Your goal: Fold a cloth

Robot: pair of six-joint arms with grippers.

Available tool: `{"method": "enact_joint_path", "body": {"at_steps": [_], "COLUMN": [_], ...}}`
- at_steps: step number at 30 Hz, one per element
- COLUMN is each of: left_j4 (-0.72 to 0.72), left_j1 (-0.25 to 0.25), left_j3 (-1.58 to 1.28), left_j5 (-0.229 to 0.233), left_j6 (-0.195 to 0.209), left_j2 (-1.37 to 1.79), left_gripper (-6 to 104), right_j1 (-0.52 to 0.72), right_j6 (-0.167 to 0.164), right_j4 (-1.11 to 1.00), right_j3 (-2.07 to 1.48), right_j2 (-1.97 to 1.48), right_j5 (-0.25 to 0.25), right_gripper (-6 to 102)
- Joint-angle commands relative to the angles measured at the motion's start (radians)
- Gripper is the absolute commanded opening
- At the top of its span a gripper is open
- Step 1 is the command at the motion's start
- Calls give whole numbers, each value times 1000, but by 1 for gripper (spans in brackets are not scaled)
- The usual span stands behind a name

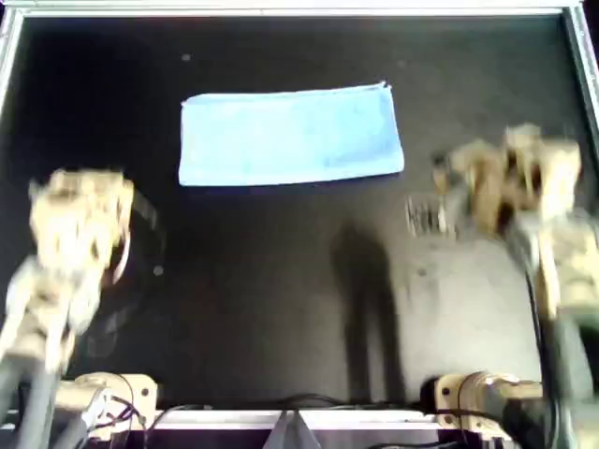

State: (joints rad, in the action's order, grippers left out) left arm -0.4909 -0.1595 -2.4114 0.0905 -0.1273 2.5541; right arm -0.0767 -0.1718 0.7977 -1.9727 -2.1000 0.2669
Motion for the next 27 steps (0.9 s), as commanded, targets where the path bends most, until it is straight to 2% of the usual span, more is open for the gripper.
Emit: {"method": "enact_joint_path", "body": {"at_steps": [1,7,13,17,19,21,25,27], "left_j4": [3,20,23,23,23,23,23,23], "left_j1": [14,14,14,14,14,15,26,15], "left_j3": [-179,-423,-486,-491,-494,-488,-474,-474], "left_j5": [-8,-8,-8,-8,-8,-8,-6,-6], "left_j6": [6,5,6,-8,-8,-9,-9,-9], "left_j2": [278,523,541,541,541,541,541,541], "left_gripper": [54,54,54,54,54,54,53,53], "right_j1": [64,184,201,201,202,201,167,143], "right_j6": [-21,-6,-2,6,46,109,232,241], "right_j4": [-147,-430,-692,-833,-881,-916,-956,-953], "right_j3": [-241,-545,-755,-831,-857,-873,-859,-864], "right_j2": [-229,-281,-284,-270,-255,-238,-225,-239], "right_j5": [-6,-6,-6,-9,-11,-26,-127,-167], "right_gripper": [60,60,60,59,59,59,58,58]}}
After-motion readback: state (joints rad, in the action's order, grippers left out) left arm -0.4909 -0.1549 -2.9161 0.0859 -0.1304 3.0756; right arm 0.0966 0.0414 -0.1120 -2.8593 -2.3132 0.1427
